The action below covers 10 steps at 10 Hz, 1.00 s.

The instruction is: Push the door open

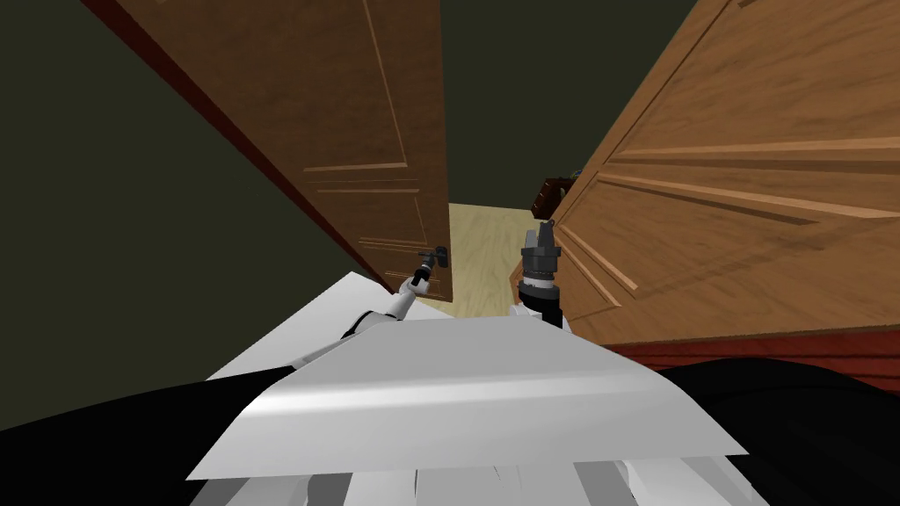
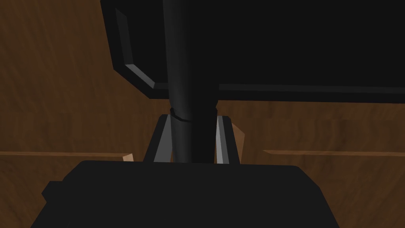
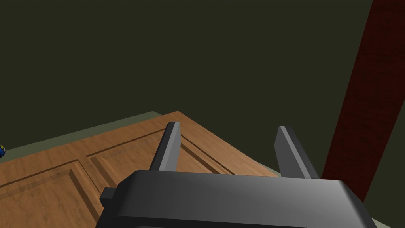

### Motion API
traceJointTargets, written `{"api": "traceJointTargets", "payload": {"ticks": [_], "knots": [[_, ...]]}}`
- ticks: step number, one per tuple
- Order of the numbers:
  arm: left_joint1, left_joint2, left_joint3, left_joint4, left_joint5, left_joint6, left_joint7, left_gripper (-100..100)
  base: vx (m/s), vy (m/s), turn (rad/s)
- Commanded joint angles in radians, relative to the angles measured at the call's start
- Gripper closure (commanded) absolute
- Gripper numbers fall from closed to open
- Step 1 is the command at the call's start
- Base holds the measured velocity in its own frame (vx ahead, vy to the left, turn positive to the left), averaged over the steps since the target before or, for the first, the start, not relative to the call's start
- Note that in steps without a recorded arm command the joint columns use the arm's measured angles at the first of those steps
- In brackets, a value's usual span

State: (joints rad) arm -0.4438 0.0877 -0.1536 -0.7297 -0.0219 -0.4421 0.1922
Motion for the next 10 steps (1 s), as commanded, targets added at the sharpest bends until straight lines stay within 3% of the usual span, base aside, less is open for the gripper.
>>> {"api": "traceJointTargets", "payload": {"ticks": [1, 7, 10], "knots": [[-0.02, 0.01, 0.028, 0.023, 0.007, -0.013, -0.011, 100, 0.119, -0.11, 0.086], [-0.019, 0.02, 0.081, 0.031, 0.02, -0.011, -0.035, 100, 0.096, -0.099, 0.047], [-0.018, 0.028, 0.124, 0.038, 0.031, -0.01, -0.055, 100, 0.123, -0.114, 0.057]]}}
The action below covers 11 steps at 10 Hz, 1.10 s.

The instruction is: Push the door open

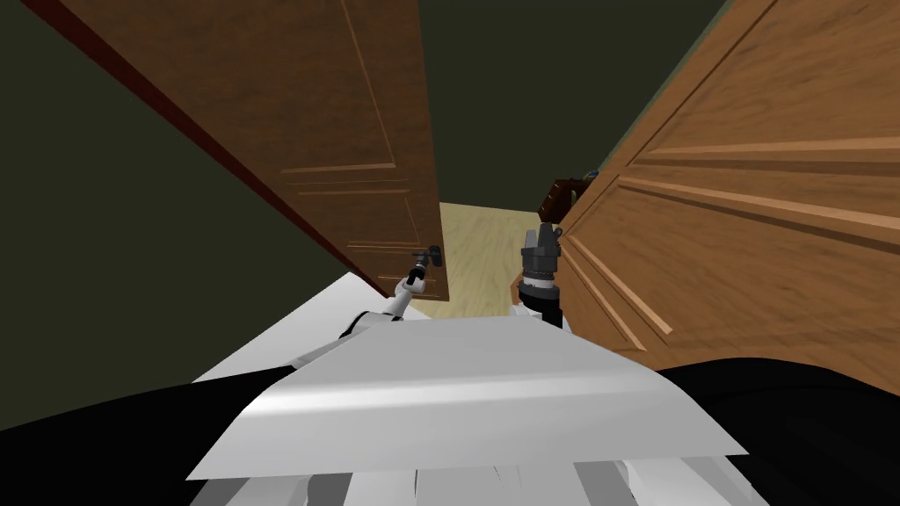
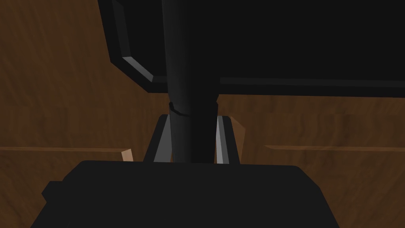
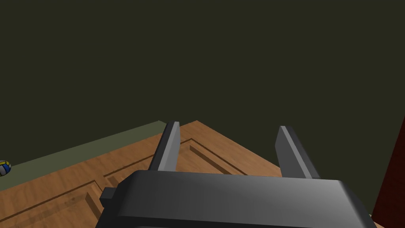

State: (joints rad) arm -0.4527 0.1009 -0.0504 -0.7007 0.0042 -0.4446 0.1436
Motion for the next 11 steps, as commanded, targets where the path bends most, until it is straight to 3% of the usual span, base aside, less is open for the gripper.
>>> {"api": "traceJointTargets", "payload": {"ticks": [1, 8, 9, 11], "knots": [[-0.008, 0.016, 0.029, 0.01, 0.007, -0.007, -0.01, 100, 0.148, -0.158, 0.084], [-0.007, 0.029, 0.115, 0.024, 0.029, -0.005, -0.049, 100, 0.168, -0.166, 0.075], [0.004, 0.026, 0.108, 0.004, 0.026, 0.007, -0.048, 100, 0.074, -0.063, 0.042], [0.001, 0.03, 0.129, 0.008, 0.025, 0.005, -0.053, 100, 0.135, -0.049, 0.08]]}}
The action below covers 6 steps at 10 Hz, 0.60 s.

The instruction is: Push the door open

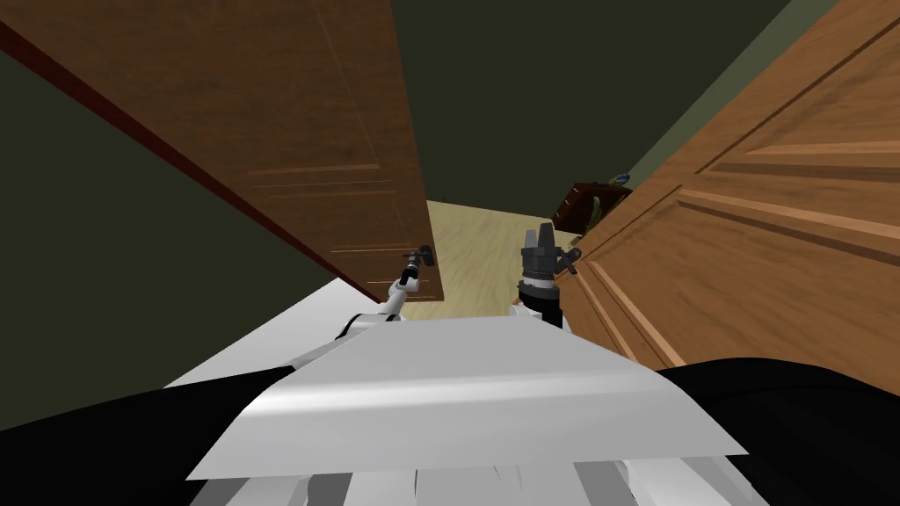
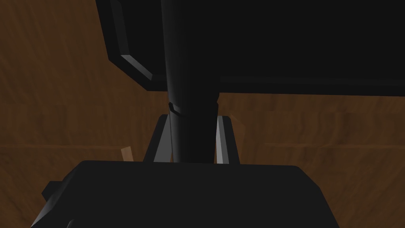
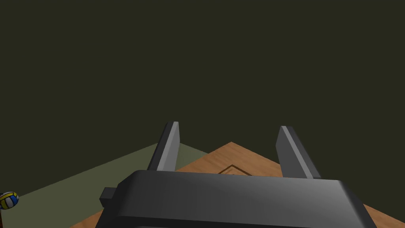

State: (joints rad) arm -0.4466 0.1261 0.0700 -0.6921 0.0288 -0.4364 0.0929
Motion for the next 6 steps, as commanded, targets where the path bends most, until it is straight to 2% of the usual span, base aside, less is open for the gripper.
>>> {"api": "traceJointTargets", "payload": {"ticks": [1, 4, 6], "knots": [[-0.006, 0.005, 0.015, 0.001, -0.001, -0.004, -0.005, 100, 0.166, -0.084, 0.082], [-0.009, 0.006, 0.043, 0.008, -0.005, -0.007, -0.013, 100, 0.203, -0.086, 0.09], [-0.011, 0.006, 0.062, 0.013, -0.008, -0.009, -0.018, 100, 0.196, -0.048, 0.077]]}}
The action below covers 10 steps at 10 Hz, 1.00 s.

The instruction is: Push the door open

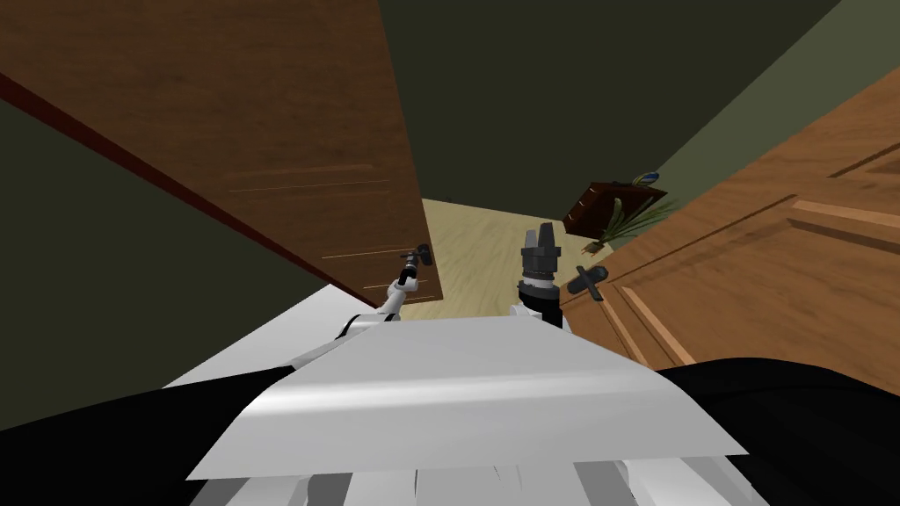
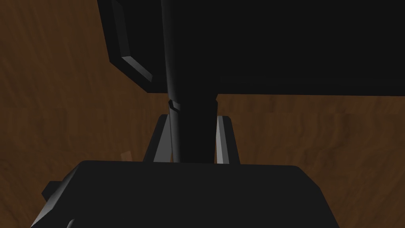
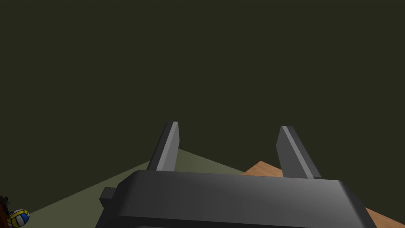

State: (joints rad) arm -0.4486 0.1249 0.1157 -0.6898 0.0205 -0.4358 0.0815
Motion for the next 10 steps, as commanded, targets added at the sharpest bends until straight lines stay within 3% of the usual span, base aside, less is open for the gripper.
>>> {"api": "traceJointTargets", "payload": {"ticks": [1, 10], "knots": [[-0.01, 0.008, 0.026, 0.014, -0.001, -0.01, -0.01, 100, 0.172, -0.077, 0.118], [-0.021, 0.011, 0.126, 0.04, -0.015, -0.02, -0.039, 100, 0.19, -0.112, 0.121]]}}
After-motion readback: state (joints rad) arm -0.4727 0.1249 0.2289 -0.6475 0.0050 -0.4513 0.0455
